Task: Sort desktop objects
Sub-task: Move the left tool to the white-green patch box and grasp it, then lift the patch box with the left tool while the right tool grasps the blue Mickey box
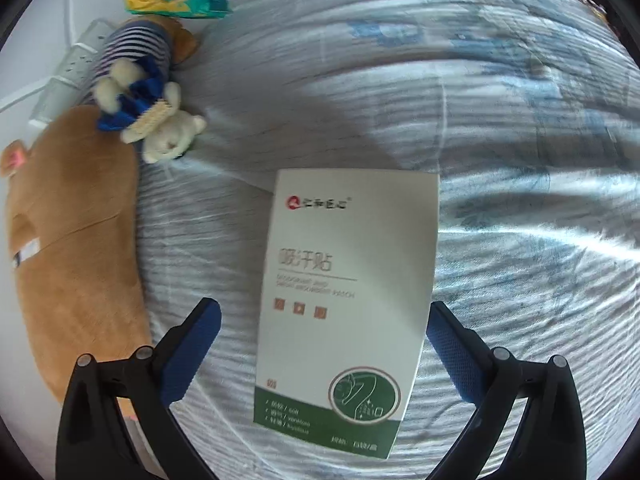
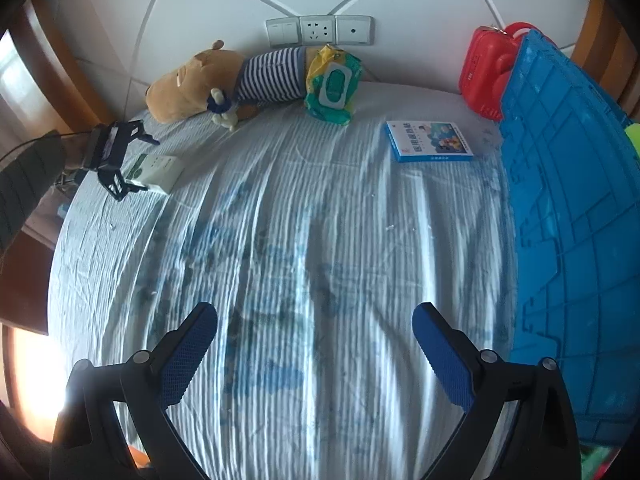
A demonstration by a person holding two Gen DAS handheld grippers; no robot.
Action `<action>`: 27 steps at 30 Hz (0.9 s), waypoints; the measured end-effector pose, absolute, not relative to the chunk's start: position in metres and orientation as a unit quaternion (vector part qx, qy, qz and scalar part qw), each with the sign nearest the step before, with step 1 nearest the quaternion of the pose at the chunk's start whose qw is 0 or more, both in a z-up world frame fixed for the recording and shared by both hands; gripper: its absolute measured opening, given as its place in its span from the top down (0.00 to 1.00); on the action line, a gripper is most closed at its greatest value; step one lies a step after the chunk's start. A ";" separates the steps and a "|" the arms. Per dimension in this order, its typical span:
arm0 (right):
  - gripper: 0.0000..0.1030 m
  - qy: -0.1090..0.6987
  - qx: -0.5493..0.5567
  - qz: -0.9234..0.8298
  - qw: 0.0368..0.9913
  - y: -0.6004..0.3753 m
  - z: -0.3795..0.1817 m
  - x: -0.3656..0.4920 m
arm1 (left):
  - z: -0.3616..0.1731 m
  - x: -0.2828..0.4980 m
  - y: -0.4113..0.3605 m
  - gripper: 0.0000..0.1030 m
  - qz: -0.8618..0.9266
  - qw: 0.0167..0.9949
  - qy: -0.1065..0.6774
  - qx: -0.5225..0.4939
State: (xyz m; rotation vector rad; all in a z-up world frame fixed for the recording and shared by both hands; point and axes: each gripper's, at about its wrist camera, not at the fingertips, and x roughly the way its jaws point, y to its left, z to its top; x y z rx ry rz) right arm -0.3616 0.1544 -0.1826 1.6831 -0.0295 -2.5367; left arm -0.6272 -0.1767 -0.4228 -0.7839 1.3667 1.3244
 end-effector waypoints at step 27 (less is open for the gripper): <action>0.04 -0.181 0.551 -0.801 -0.148 0.271 -0.303 -0.546 | -0.342 -0.465 -0.213 0.21 0.829 0.284 0.336 -0.345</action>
